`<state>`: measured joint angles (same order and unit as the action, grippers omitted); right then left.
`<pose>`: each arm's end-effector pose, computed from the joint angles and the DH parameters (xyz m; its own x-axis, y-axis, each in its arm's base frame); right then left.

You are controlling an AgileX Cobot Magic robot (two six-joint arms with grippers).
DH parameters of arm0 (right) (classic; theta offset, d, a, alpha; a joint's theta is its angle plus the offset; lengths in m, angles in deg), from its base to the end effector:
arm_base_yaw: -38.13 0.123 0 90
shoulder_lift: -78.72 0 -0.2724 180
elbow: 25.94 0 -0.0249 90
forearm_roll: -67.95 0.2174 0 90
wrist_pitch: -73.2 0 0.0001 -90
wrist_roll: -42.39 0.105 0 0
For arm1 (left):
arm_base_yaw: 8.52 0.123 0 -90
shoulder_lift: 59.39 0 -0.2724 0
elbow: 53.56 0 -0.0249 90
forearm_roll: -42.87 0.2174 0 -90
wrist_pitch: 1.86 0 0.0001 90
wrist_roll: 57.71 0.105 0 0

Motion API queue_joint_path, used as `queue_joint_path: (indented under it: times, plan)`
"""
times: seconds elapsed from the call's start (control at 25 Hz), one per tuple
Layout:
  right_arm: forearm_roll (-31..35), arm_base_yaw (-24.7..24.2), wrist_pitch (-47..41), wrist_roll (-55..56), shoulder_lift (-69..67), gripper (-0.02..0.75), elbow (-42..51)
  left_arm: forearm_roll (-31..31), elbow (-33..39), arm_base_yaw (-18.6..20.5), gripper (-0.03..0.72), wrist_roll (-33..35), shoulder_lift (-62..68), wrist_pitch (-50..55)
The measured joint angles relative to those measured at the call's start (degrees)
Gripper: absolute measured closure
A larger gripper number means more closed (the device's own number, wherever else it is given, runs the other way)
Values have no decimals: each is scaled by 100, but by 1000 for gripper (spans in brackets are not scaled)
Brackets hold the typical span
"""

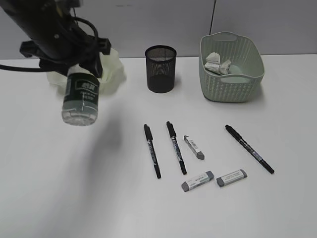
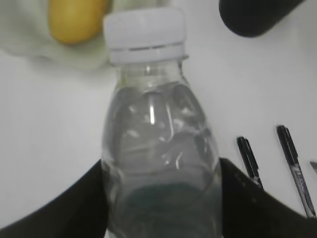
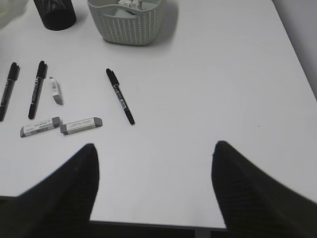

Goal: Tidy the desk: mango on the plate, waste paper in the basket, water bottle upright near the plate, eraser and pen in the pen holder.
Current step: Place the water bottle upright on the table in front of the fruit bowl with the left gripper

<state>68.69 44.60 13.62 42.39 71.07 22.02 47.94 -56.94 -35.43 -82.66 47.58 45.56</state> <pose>-0.0097 0.0001 0.2578 -0.4237 -0.0415 -0.9049 -0.1199 0.9927 0.0107 0.3130 -0.1512 0.2651 -0.8801 0.0363 -0.4733 0.1082 0.9862 -0.1255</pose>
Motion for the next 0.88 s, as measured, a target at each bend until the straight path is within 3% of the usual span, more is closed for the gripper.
queue_joint_path:
  times: [0.36,0.64,0.88]
  plan:
    - [0,0,0,0,0,177,0,-135,286,1099,229,751,-1025,-208]
    - [0,0,0,0,0,177,0,-146,1999,1725,229,810,-2147,-1961]
    - [0,0,0,0,0,177,0,88,3706,1766,229,822,-2651,-4231]
